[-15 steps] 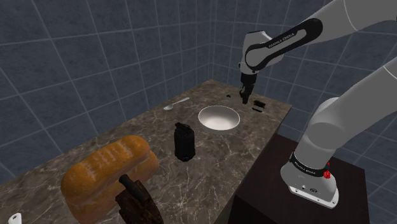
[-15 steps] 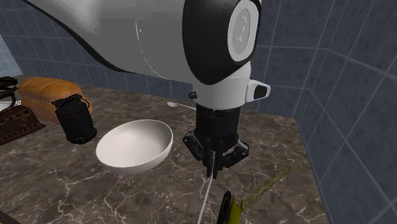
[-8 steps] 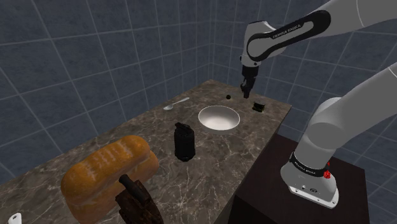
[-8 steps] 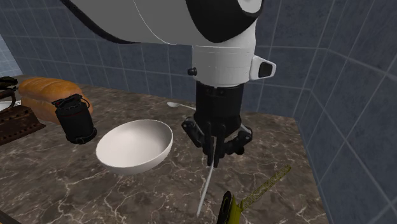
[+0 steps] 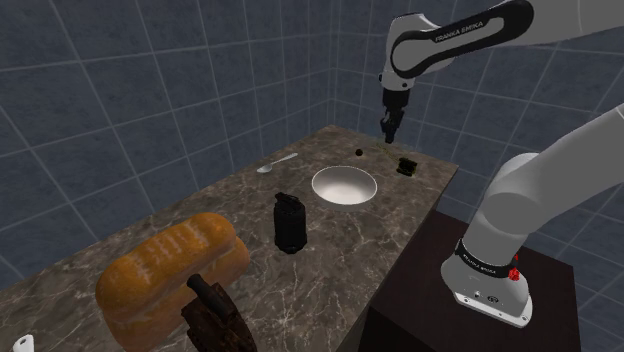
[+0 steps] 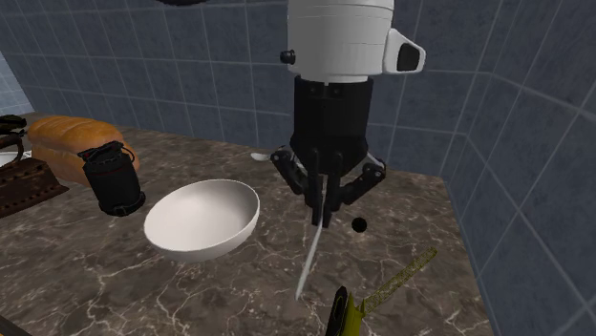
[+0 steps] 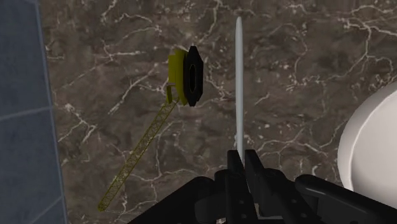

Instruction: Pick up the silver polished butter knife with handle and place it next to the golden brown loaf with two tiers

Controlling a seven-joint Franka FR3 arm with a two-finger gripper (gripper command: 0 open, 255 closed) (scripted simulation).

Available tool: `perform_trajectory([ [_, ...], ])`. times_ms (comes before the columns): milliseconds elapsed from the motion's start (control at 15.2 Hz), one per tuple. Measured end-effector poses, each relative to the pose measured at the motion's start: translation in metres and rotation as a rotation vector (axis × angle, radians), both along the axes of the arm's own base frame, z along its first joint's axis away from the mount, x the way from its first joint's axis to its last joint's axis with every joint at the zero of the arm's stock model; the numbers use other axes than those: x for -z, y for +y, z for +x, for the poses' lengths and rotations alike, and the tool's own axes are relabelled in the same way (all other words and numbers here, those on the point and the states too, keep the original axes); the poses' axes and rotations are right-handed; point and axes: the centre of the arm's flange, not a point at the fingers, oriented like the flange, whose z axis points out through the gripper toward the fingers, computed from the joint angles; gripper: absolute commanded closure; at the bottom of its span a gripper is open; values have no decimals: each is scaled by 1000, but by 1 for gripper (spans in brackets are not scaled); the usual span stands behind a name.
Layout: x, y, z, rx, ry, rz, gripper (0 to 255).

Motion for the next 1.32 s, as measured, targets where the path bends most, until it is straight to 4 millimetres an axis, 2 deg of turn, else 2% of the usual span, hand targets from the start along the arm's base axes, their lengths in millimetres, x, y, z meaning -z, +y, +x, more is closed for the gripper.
perform_trajectory([
  [1320, -105, 0, 0, 0, 0, 0, 255],
])
